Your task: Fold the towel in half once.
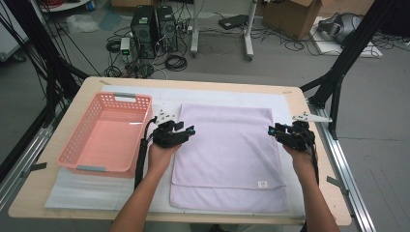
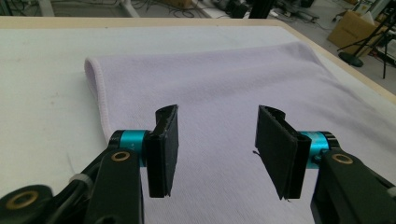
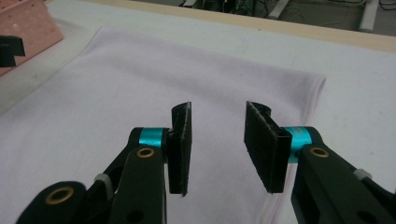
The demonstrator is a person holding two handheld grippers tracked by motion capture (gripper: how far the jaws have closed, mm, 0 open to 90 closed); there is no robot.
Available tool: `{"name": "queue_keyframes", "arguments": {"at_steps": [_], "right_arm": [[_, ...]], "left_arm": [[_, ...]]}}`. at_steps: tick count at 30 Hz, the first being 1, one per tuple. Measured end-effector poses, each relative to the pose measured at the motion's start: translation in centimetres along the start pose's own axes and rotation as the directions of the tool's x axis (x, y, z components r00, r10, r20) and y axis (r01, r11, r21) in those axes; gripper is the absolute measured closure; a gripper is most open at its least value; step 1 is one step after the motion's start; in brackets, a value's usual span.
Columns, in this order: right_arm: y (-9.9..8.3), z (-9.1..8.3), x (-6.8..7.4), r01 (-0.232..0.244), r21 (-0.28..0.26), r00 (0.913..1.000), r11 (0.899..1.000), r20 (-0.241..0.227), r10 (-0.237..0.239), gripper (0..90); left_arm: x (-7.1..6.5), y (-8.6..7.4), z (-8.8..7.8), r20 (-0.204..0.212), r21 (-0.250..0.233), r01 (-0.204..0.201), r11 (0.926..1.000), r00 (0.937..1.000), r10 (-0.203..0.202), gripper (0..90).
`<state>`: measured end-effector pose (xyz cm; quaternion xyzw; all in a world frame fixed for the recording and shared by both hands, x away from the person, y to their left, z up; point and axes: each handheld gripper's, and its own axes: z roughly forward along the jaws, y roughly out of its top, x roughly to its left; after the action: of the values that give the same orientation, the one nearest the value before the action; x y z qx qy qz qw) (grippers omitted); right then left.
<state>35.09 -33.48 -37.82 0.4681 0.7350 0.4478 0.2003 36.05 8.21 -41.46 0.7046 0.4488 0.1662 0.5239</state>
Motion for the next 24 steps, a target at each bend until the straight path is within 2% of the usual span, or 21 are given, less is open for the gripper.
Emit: {"name": "queue_keyframes", "arguments": {"at_steps": [5,15,21,24], "right_arm": [[-2.2,-1.1,0.8,-0.007,0.009,1.0,1.0,-0.003,0.007,62.7],[-6.4,-3.1,1.0,-0.029,0.012,0.9996,0.999,-0.002,0.029,62.4],[-8.4,-5.2,1.2,-0.026,0.028,0.9996,0.999,0.013,0.025,56.6],[-9.2,-6.2,1.6,-0.006,0.036,0.9997,0.999,0.025,0.005,52.3]], "left_arm": [[-0.7,-1.7,-1.7,0.016,0.012,-0.023,0.9997,0.9996,0.023,49.4],[-0.7,-4.7,-4.6,0.046,0.032,-0.033,0.999,0.9984,0.031,48.9],[-1.0,-6.2,-6.6,0.093,0.032,-0.022,0.9992,0.9955,0.019,36.5],[-1.4,-6.7,-7.5,0.08,0.034,-0.032,0.9989,0.9963,0.03,31.4]]}}
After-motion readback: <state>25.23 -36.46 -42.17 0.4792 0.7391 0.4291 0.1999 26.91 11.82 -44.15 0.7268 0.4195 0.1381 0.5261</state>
